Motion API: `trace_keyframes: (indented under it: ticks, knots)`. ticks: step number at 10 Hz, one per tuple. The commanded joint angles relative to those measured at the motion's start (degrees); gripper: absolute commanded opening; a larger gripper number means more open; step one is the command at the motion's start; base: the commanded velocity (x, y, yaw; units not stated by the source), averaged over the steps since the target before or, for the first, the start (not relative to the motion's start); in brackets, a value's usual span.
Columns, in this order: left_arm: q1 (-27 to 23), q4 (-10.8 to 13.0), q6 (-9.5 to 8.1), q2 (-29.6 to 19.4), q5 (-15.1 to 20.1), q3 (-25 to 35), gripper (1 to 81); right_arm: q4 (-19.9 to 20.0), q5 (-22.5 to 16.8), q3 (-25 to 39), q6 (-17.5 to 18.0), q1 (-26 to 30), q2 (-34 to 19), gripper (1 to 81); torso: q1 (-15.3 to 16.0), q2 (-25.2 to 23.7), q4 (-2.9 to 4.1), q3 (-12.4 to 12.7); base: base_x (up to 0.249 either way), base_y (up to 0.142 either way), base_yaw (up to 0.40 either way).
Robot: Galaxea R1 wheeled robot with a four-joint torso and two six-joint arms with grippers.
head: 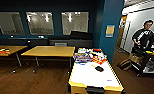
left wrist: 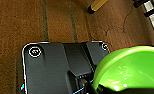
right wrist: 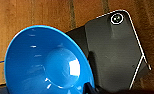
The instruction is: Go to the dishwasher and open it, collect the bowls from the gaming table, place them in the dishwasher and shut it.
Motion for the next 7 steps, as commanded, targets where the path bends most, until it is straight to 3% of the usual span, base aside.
trace_keyframes:
  ticks: [1, 7]
  knots:
    - [-2.66, 0.51, 0.35, -1.37, 0.98, -0.21, 1.0, -1.43, -1.87, 0.62, -0.15, 2.10, -0.89, 1.0, 0.03, 0.00, -0.02, 0.00, -0.125, 0.000, 0.000]
    - [-2.66, 0.51, 0.35, -1.37, 0.98, -0.21, 1.0, -1.43, -1.87, 0.53, -0.15, 2.10, -0.89, 1.0, 0.03, 0.00, 0.00, 0.00, -0.128, 0.000, 0.000]
